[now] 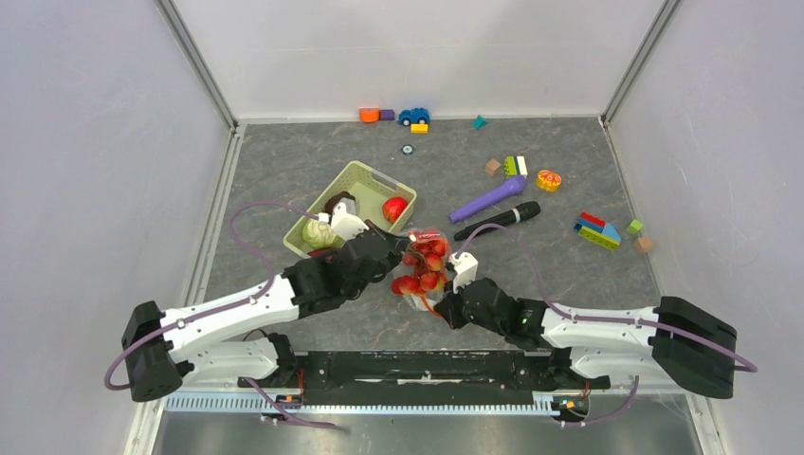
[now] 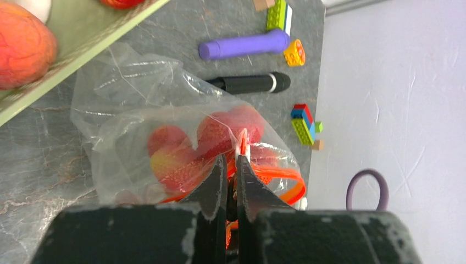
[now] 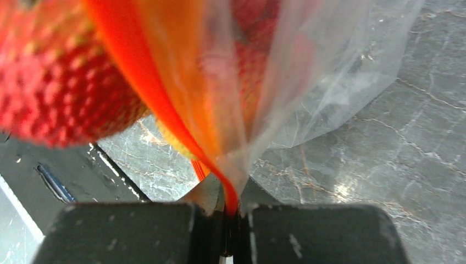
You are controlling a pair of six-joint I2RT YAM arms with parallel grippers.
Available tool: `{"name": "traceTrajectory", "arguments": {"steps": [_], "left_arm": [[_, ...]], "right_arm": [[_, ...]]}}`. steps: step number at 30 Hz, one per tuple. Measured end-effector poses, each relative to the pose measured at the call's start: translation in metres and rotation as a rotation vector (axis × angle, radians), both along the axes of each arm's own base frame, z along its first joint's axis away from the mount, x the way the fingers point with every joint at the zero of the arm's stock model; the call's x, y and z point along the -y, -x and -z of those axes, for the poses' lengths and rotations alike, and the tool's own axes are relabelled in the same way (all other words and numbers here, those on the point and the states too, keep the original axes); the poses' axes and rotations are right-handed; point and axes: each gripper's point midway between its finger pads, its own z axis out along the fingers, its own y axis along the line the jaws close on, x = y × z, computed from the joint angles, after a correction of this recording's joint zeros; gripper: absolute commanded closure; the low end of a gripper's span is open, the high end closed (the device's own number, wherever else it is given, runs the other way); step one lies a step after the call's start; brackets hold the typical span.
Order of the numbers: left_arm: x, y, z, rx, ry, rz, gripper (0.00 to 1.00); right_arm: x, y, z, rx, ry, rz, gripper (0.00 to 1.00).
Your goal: Place the food in the zip-top bag and seal the zipper
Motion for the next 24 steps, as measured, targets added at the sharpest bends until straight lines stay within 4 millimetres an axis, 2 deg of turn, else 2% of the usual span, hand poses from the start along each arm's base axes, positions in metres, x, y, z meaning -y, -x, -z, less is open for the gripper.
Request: {"name": "traceTrajectory", "arguments": {"steps": [3,7,12,15,19,20,22,24], "left_arm": [[-0.004,-0.008,0.002,0.016,-0.002,-0.068,0.98],[-0.008,-0.02,0.008,0.023,-0.082,-0.159,0.98],[-0.006,-0.026,0.002,0.057,-0.158,-0.21,0.98],[0.001,-0.033,0.002,0.079,-0.263,-0.211,0.98],[0.025,-0.042,0.009,0.074,-0.434,-0.185,0.98],[0.029,-0.043,0.013,0.073,-0.471,-0.177,0.9],[0.031,-0.041,0.021,0.07,-0.54,-0.156,0.63],[0.029,-0.038,0.028,0.068,-0.607,-0.128,0.53]], "right_arm": [[-0.006,0.004,-0.001,0.008,-0.005,-0.024,1.0],[-0.014,0.006,-0.014,0.027,-0.056,-0.045,1.0],[-0.028,0.014,-0.028,0.048,-0.115,-0.139,1.0],[-0.039,0.025,-0.039,0.061,-0.166,-0.234,1.0],[-0.047,0.032,-0.059,0.107,-0.231,-0.308,1.0],[-0.047,0.032,-0.064,0.123,-0.241,-0.311,1.0],[-0.045,0.031,-0.072,0.149,-0.254,-0.313,1.0],[-0.043,0.031,-0.081,0.169,-0.27,-0.313,1.0]]}}
